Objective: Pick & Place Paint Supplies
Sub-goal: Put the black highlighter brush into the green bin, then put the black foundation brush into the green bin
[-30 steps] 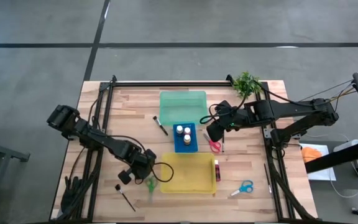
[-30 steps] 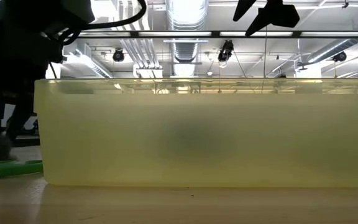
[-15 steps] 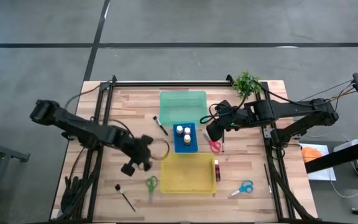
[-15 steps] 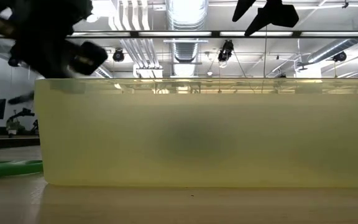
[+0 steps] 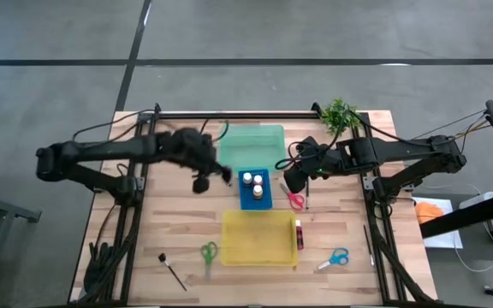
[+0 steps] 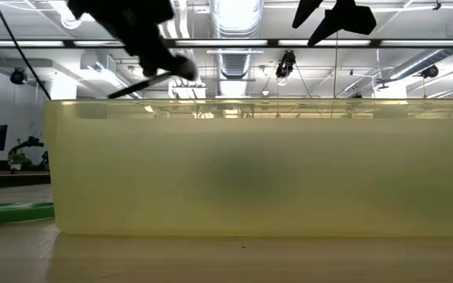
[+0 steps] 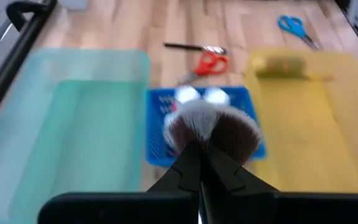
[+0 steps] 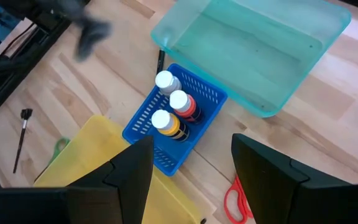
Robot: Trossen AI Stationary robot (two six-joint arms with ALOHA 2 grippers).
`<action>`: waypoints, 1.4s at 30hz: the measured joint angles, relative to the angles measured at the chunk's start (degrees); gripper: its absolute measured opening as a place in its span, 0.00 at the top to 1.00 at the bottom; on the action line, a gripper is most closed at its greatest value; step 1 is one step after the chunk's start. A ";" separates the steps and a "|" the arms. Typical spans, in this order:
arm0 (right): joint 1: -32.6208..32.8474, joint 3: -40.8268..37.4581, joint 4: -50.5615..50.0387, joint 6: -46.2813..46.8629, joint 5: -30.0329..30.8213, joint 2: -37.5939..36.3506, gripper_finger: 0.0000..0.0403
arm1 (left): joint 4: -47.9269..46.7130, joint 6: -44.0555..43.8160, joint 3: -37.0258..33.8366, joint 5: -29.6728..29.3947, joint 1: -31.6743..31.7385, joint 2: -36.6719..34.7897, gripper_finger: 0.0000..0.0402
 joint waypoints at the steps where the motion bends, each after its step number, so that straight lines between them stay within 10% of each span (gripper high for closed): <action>1: 0.00 0.00 0.05 -0.01 0.00 0.00 0.47 | 0.13 0.86 1.51 1.20 1.43 1.96 0.99; 21: -0.02 -0.02 0.05 0.01 1.53 0.02 0.47 | 0.05 14.23 30.38 11.13 15.66 38.89 0.99; 42: -0.02 -0.04 -0.23 -0.09 1.50 0.00 0.47 | -7.86 24.49 30.21 5.50 17.30 34.44 0.55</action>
